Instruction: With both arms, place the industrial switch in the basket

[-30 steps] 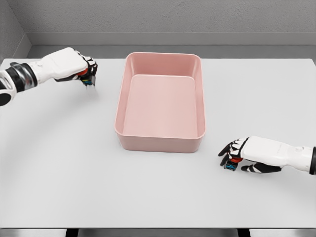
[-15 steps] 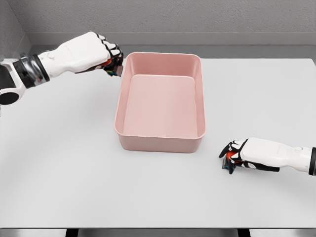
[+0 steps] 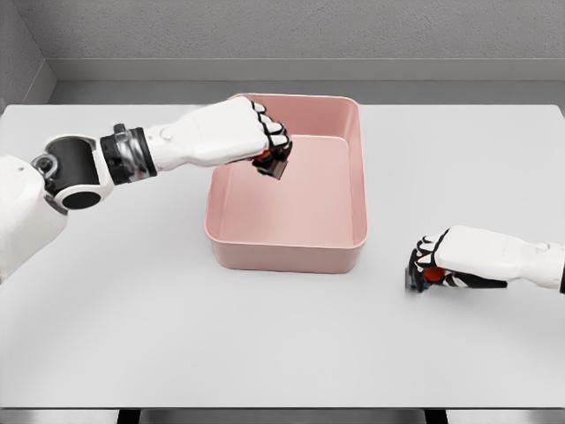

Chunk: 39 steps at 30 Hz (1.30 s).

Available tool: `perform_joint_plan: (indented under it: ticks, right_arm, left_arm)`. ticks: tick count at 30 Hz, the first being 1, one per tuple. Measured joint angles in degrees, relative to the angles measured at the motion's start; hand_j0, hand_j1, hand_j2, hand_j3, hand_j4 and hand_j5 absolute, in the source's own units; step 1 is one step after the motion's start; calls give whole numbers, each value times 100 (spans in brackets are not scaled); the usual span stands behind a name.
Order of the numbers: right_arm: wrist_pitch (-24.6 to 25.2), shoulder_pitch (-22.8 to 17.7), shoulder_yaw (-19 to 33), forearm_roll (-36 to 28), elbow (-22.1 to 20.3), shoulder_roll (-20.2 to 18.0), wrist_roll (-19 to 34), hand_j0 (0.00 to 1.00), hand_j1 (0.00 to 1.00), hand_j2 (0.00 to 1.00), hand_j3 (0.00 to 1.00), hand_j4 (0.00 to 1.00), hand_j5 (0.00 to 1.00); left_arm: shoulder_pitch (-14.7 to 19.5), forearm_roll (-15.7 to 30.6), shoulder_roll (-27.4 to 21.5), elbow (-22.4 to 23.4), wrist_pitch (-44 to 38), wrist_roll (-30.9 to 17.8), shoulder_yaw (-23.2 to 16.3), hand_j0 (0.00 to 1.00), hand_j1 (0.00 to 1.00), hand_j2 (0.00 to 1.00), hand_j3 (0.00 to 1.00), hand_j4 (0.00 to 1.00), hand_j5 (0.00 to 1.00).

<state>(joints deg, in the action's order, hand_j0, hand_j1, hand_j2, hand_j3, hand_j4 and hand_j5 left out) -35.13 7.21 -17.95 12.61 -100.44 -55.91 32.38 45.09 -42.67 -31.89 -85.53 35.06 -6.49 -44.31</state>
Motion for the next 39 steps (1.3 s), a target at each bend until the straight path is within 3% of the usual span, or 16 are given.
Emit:
perform_joint_plan:
  ticks: [11, 16, 20, 22, 30, 39]
  right_arm:
    - [-3, 70, 242, -21, 0, -5, 0, 38, 38, 38, 38, 38, 38]
    - [-5, 299, 360, -27, 0, -23, 2, 38, 38, 38, 38, 38, 38]
    - [0, 624, 378, -43, 0, -29, 0, 38, 38, 38, 38, 38, 38]
    - [-1, 721, 379, -46, 0, -9, 0, 38, 38, 38, 38, 38, 38]
    - [2, 1186, 329, -50, -1, 134, 0, 38, 38, 38, 38, 38, 38]
    - [2, 1635, 146, -38, -1, 506, 1, 39, 39, 39, 39, 39, 39]
  left_arm:
    - [26, -418, 272, 488, -1, 0, -490, 29, 29, 29, 29, 29, 29]
    - [18, -511, 411, 543, -2, 4, -540, 34, 34, 34, 34, 34, 34]
    - [18, -553, 452, 607, -2, 4, -549, 47, 47, 47, 47, 47, 47]
    - [18, -561, 459, 621, -2, 4, -548, 63, 63, 63, 63, 63, 63]
    - [18, -560, 466, 634, -2, 11, -549, 100, 100, 100, 100, 100, 100]
    - [26, -544, 467, 635, -3, 12, -548, 100, 100, 100, 100, 100, 100]
